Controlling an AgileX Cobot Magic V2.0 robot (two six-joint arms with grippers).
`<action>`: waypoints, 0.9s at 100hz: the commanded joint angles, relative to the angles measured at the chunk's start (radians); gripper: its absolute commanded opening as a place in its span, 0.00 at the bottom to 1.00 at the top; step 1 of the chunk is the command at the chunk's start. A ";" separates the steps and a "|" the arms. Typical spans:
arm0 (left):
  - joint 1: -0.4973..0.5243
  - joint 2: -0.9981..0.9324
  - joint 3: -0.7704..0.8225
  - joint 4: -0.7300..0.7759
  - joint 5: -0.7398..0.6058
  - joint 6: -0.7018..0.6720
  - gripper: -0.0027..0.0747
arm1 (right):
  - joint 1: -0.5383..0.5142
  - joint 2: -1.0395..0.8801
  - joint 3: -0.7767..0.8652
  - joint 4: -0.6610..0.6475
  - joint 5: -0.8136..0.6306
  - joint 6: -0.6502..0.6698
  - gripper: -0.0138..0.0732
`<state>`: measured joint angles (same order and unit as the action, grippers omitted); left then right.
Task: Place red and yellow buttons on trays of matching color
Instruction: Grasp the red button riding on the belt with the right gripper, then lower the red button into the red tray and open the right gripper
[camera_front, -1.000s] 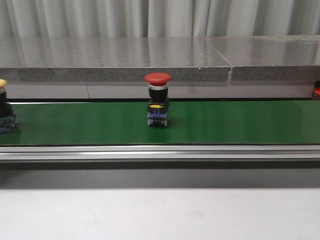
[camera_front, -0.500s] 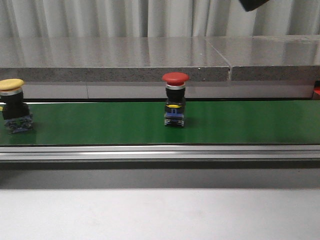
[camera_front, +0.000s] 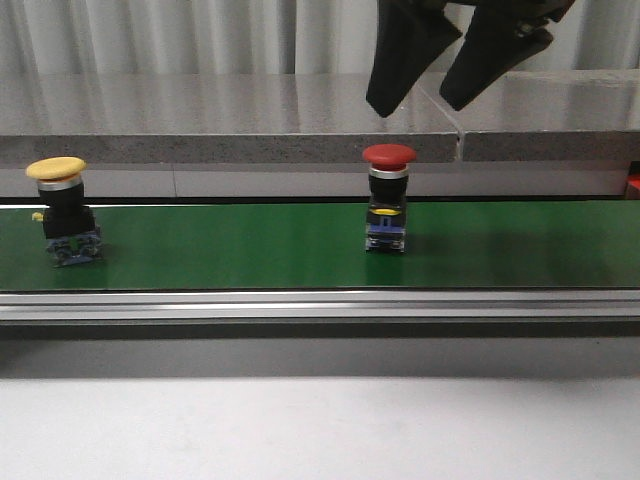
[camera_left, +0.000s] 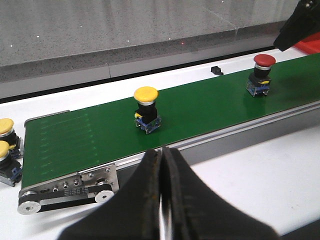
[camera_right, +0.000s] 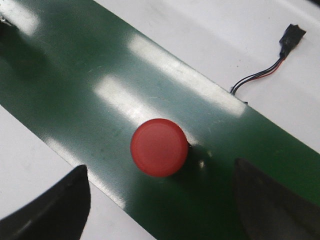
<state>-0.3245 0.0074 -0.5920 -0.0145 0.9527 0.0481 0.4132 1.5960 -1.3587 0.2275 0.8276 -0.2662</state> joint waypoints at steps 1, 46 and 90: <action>-0.010 0.018 -0.020 -0.010 -0.072 -0.011 0.01 | 0.000 0.006 -0.073 0.003 0.029 0.011 0.84; -0.010 0.018 -0.020 -0.010 -0.072 -0.011 0.01 | -0.033 0.155 -0.174 -0.128 0.150 0.091 0.80; -0.010 0.018 -0.020 -0.010 -0.072 -0.011 0.01 | -0.061 0.087 -0.174 -0.134 0.135 0.122 0.16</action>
<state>-0.3245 0.0067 -0.5903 -0.0145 0.9532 0.0481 0.3787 1.7765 -1.4987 0.1025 0.9928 -0.1619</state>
